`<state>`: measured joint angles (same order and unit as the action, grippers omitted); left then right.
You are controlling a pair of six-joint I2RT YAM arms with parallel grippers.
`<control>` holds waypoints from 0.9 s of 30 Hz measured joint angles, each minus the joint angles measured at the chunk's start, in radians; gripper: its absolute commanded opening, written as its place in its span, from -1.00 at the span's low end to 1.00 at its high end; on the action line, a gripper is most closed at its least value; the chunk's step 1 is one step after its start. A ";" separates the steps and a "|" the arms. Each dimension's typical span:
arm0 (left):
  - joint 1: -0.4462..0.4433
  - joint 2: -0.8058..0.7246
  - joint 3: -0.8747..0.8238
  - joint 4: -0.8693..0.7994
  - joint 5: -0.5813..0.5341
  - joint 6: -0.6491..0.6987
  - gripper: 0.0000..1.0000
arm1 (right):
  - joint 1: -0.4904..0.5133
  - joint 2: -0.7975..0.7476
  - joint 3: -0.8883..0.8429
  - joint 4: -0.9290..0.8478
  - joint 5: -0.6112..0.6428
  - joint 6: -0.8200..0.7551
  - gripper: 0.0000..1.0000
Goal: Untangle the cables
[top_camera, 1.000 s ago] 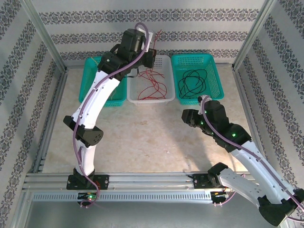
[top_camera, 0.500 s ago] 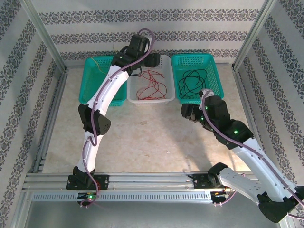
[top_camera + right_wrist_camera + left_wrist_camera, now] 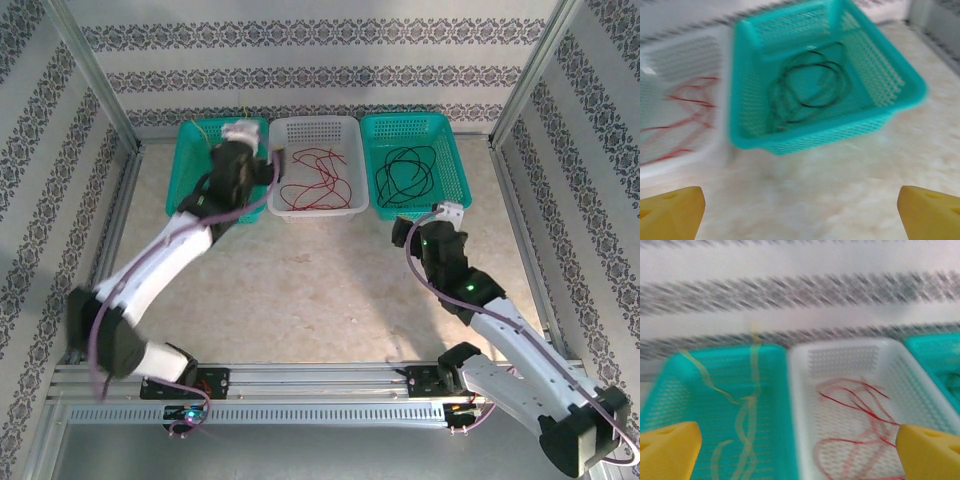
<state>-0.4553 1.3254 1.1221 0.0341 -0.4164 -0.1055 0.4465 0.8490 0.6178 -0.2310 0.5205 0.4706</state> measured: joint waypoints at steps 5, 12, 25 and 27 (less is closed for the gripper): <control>0.085 -0.131 -0.434 0.318 -0.208 0.114 0.98 | -0.074 0.140 -0.060 0.178 0.221 -0.119 0.97; 0.272 -0.019 -0.626 0.409 -0.314 0.060 0.99 | -0.151 0.387 -0.141 0.528 0.306 -0.314 0.97; 0.357 0.226 -0.721 0.785 0.034 0.098 0.98 | -0.371 0.673 -0.286 1.149 -0.198 -0.445 0.97; 0.395 0.248 -0.733 0.858 0.108 0.096 0.99 | -0.393 0.690 -0.286 1.136 -0.269 -0.444 0.97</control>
<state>-0.0601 1.5734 0.3889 0.8917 -0.3088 -0.0093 0.0532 1.5387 0.3317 0.9054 0.2516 0.0261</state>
